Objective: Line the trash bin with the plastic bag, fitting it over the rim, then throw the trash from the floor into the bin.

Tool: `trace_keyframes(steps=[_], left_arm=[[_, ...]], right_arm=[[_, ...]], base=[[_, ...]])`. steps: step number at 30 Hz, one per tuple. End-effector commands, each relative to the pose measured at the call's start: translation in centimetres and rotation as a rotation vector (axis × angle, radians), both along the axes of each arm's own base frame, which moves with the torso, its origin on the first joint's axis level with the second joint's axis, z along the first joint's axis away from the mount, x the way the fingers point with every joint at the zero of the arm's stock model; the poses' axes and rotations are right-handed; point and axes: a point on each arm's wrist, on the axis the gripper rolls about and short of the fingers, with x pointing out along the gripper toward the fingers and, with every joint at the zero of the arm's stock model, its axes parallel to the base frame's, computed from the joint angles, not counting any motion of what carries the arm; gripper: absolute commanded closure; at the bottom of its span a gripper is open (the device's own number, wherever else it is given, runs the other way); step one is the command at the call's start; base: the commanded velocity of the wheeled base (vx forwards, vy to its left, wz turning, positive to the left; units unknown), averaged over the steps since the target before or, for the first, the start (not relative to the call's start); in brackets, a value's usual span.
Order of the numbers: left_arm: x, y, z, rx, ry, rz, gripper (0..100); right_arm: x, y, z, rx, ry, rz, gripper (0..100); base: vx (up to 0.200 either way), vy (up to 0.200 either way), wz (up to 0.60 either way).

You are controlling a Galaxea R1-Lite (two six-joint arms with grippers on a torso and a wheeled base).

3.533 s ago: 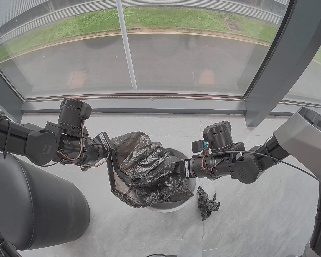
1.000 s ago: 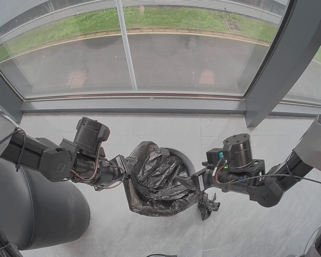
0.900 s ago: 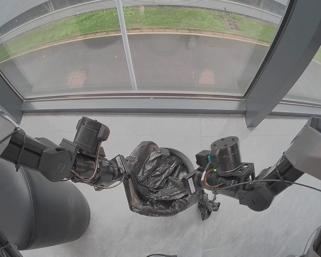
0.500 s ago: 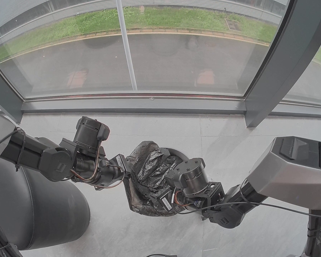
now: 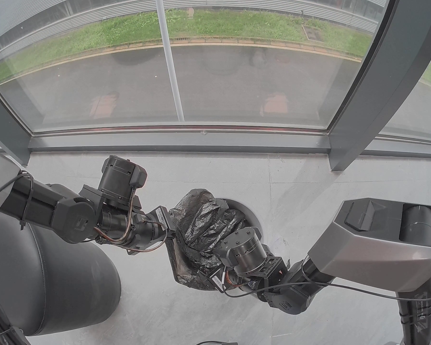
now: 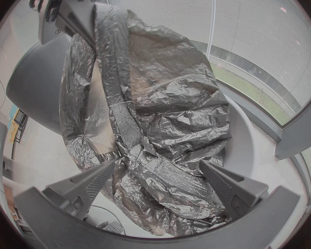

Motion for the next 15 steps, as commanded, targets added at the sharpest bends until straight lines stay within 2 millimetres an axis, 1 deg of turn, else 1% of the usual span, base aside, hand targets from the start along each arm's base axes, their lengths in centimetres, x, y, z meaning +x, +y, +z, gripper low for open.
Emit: trace_keyframes(steps=[1,10,15], left_arm=[[0.0,0.0,0.1,-0.001,-0.003,0.001,100],[0.0,0.0,0.1,-0.002,-0.002,0.0,100],[0.0,0.0,0.0,-0.002,-0.001,0.0,100]], right_arm=[[0.2,0.2,-1.2,-0.035,-0.004,-0.019,0],[1.0,0.8,-1.2,-0.06,-0.072,-0.107,0],[1.3,1.0,-0.7,-0.064,-0.118,-0.166,0]], base=[[0.0,0.0,0.0],[0.0,0.0,0.0],[0.0,0.0,0.0]])
